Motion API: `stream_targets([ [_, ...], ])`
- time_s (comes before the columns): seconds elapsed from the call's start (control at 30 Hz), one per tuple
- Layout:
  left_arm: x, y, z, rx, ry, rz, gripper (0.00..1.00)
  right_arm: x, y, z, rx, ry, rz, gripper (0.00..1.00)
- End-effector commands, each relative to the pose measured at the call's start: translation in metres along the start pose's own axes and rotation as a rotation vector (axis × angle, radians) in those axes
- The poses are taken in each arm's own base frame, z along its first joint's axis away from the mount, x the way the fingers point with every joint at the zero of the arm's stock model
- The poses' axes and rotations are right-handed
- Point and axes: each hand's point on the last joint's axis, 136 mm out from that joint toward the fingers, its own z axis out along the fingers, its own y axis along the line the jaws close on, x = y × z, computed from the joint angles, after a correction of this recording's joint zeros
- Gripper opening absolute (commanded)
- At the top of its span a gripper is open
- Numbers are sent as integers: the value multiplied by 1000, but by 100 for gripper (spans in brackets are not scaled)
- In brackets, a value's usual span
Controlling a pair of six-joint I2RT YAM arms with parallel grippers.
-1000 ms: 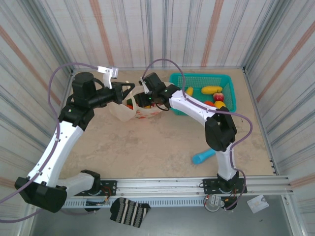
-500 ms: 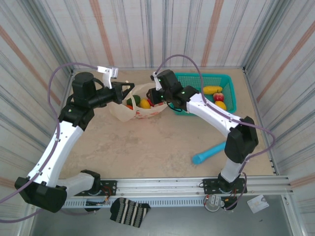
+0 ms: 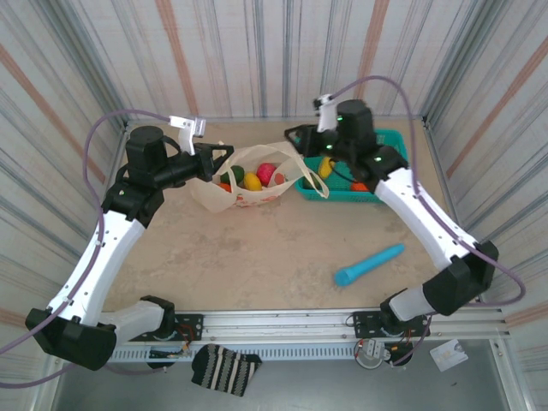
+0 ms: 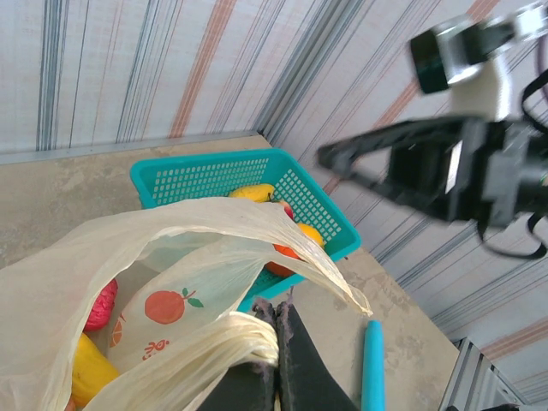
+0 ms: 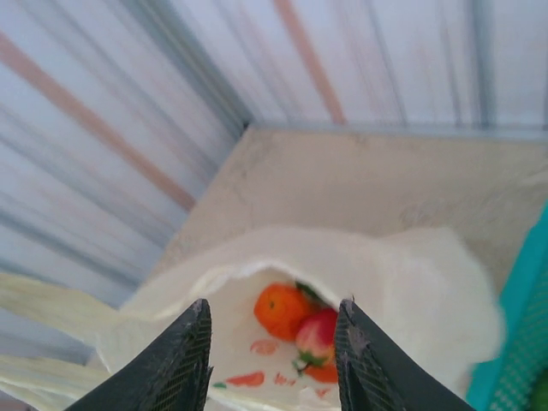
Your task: Place the fake fruits into the plastic bag and tie a complex knot
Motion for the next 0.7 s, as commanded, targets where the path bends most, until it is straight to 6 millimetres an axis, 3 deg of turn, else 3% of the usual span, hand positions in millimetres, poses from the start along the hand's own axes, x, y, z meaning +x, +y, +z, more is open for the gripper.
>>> stream_targets([
  [0.0, -8, -5, -9, -6, -31, 31, 0, -15, -14, -27, -11, -56, 86, 41],
  [0.1, -9, -5, -10, -5, -33, 30, 0, -16, -64, -41, 104, -89, 190, 42],
  [0.2, -10, -7, -10, 0, -32, 35, 0, 3, -116, -47, 259, -47, 273, 43],
  [0.37, -9, -12, -9, 9, -26, 43, 0, 63, -188, -47, 587, 201, 327, 51],
  [0.6, -4, -17, -7, 15, -8, 68, 0, 106, -240, -44, 840, 439, 324, 67],
  [0.67, -4, -19, -7, 15, -8, 79, 0, 113, -255, -46, 907, 471, 299, 76],
])
